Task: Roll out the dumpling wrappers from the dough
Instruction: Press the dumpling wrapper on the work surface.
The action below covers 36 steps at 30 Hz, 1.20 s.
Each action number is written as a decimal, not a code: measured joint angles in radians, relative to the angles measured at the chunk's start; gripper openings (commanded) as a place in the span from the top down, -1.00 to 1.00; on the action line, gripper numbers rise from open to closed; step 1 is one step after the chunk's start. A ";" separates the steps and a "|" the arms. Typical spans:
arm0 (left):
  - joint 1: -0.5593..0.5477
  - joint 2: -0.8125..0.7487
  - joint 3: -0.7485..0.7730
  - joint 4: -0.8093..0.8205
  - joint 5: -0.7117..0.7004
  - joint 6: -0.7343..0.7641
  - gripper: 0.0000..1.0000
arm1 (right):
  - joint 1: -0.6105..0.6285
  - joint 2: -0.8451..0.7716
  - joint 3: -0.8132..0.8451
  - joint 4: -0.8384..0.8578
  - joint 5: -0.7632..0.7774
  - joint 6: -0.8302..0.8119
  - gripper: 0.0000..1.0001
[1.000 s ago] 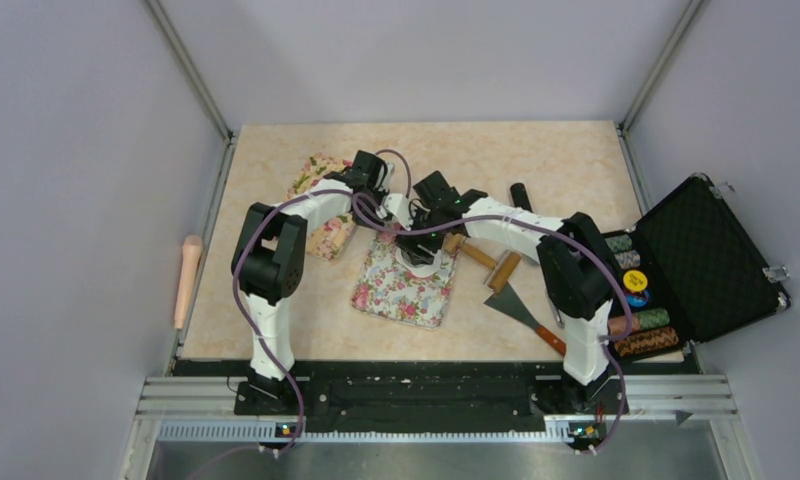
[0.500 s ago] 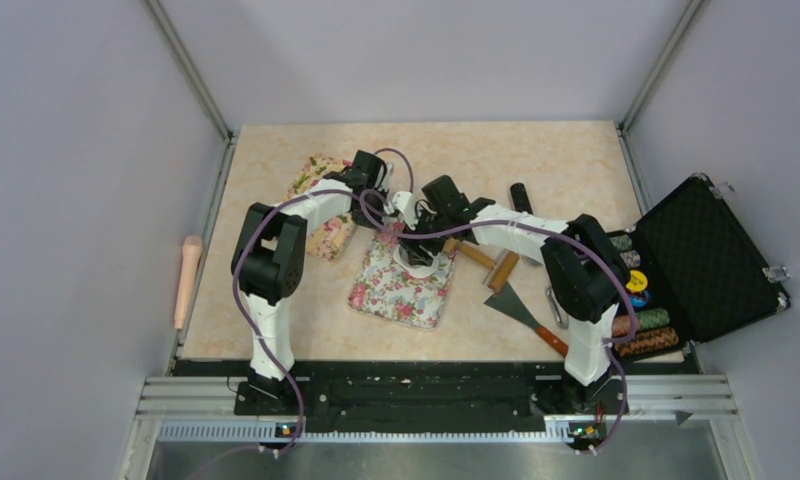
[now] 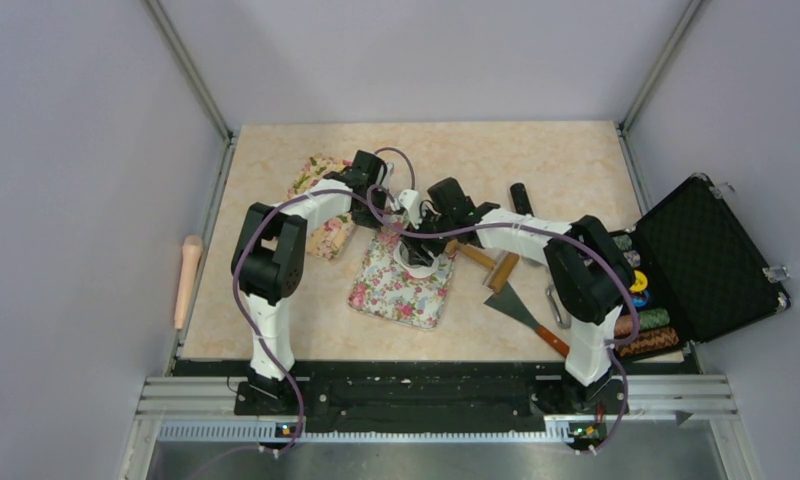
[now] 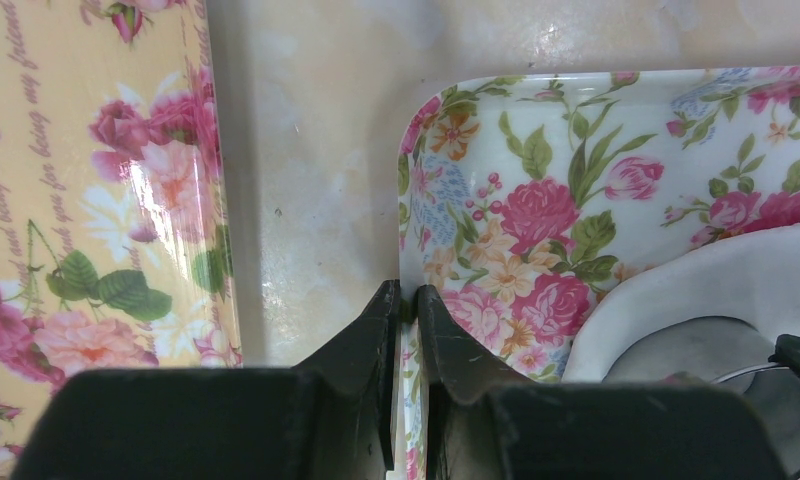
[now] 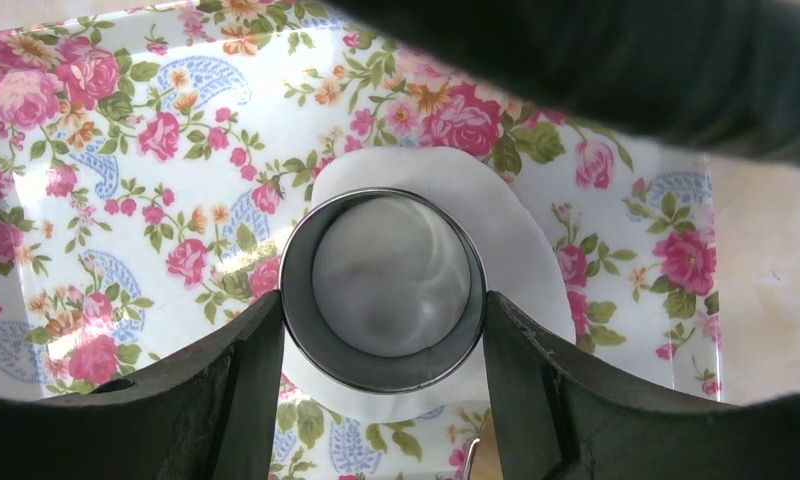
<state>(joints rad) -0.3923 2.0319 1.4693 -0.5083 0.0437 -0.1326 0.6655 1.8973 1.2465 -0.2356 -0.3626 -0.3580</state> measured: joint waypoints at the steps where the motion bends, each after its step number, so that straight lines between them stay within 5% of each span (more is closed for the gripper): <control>1: 0.000 0.000 0.000 0.000 0.000 0.000 0.72 | 0.000 -0.004 -0.009 0.011 0.002 0.006 0.42; 23: 0.000 0.000 0.000 0.000 -0.004 -0.002 0.71 | 0.042 -0.041 -0.094 0.128 0.147 0.181 0.53; 31: 0.000 0.000 0.000 0.000 -0.004 -0.005 0.71 | 0.049 -0.053 -0.093 0.120 0.171 0.188 -0.44; 36: -0.001 0.000 0.000 0.000 0.000 -0.008 0.71 | 0.053 -0.064 -0.089 -0.005 0.190 0.110 -0.64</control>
<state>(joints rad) -0.3931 2.0319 1.4693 -0.5087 0.0437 -0.1410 0.7189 1.8336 1.1576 -0.2405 -0.1722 -0.2478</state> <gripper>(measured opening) 0.143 0.786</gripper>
